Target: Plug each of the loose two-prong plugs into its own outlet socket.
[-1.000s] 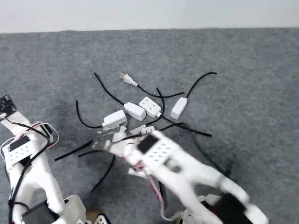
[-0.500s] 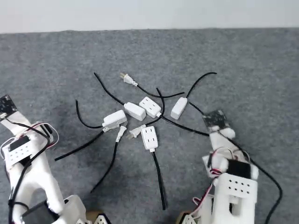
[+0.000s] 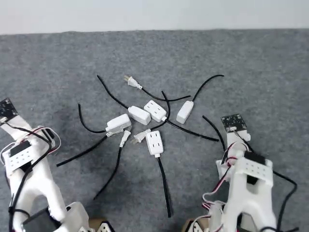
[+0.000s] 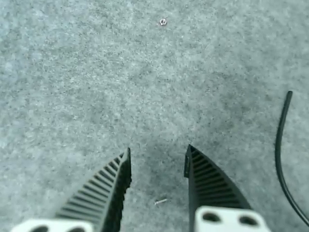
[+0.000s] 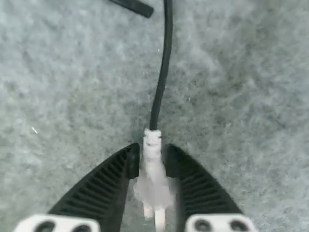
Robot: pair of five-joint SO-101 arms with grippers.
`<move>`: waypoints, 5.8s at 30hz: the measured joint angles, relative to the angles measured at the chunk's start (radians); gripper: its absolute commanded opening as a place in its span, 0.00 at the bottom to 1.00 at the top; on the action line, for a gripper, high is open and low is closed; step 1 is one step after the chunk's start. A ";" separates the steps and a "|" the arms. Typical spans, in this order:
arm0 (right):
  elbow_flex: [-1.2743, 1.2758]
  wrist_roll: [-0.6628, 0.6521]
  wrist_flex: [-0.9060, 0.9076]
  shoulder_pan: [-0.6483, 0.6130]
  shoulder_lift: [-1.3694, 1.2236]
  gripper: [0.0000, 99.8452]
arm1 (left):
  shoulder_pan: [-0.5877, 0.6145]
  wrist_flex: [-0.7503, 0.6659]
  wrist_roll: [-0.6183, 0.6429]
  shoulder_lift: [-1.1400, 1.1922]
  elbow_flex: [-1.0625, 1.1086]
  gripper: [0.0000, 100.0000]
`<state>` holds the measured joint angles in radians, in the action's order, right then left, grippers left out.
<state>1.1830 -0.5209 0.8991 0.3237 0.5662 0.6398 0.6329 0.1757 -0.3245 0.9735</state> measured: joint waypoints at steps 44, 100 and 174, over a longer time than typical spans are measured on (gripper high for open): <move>0.302 0.012 0.058 0.014 0.669 0.01 | -0.109 0.000 -0.037 0.000 0.011 0.17; 0.342 0.032 0.002 0.003 0.671 0.10 | -0.109 0.000 -0.037 0.000 0.020 0.17; -0.133 0.021 0.012 0.060 -0.127 0.01 | -0.236 0.127 -0.037 0.003 0.014 0.16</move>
<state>1.0495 -0.4994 0.9114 0.3836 0.4388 0.4035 0.7603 0.1389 -0.3214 0.9874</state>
